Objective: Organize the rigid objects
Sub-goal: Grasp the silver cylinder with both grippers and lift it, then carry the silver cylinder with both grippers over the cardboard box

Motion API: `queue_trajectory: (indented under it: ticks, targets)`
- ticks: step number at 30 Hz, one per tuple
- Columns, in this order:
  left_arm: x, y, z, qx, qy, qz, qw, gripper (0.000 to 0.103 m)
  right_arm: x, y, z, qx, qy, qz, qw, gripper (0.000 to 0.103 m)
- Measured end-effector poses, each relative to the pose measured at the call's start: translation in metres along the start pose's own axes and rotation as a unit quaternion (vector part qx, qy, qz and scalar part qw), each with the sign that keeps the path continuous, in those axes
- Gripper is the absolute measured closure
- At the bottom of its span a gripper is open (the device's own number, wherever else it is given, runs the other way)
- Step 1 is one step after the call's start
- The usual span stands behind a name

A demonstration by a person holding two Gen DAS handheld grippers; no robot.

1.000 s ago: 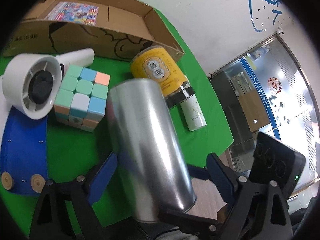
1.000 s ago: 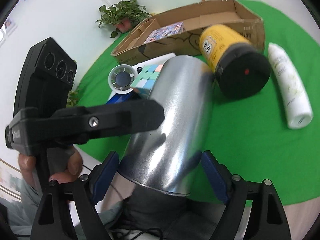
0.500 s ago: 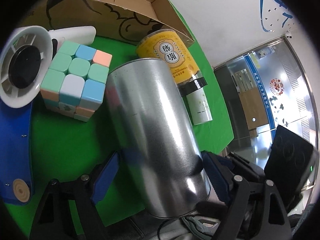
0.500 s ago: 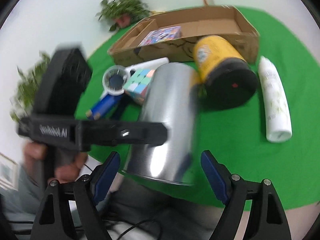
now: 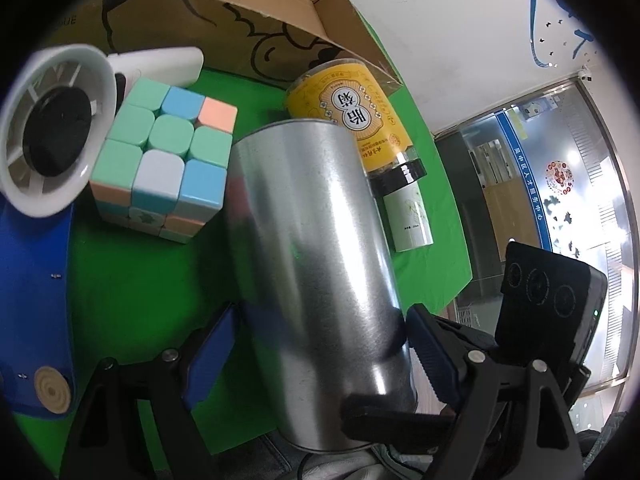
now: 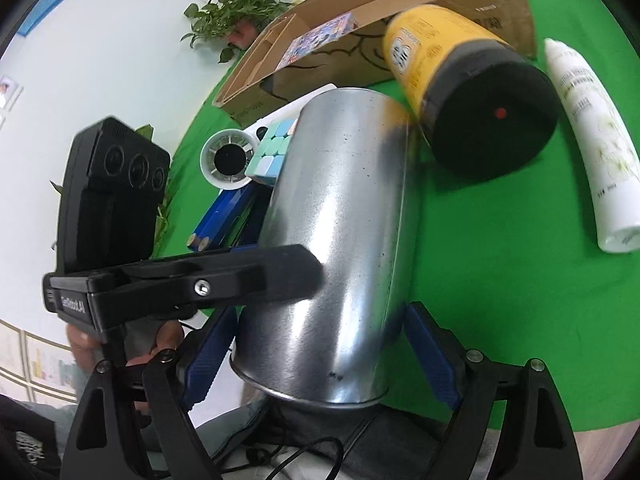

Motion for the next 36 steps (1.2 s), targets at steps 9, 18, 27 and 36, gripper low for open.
queue_trajectory:
  ticks: [9, 18, 27, 36]
  targets:
    - [0.009, -0.005, 0.001, -0.005, -0.011, -0.006, 0.9999, 0.019, 0.006, 0.003, -0.008, 0.024, -0.009, -0.013, 1.000, 0.018]
    - [0.015, -0.019, -0.005, -0.021, -0.024, 0.025, 0.9992, 0.019, 0.009, 0.006, -0.004, 0.038, -0.017, -0.024, 0.999, 0.015]
    - [0.016, -0.031, -0.015, -0.034, -0.036, 0.048, 0.9976, 0.019, 0.014, 0.010, -0.009, 0.051, -0.036, -0.039, 0.997, 0.016]
    - [-0.003, -0.055, -0.054, -0.056, -0.094, 0.092, 0.9898, 0.019, 0.005, 0.037, -0.039, 0.033, -0.086, -0.078, 0.993, 0.016]
Point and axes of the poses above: each gripper's, at about its wrist camera, not at the fingertips, and z roughly the way its jaws point, y to its left, x to its underside, the point moved 3 cm from there along z, roughly the way its jaws point, and after that the axes turned 13 degrees about z, right-handed, at the moved point
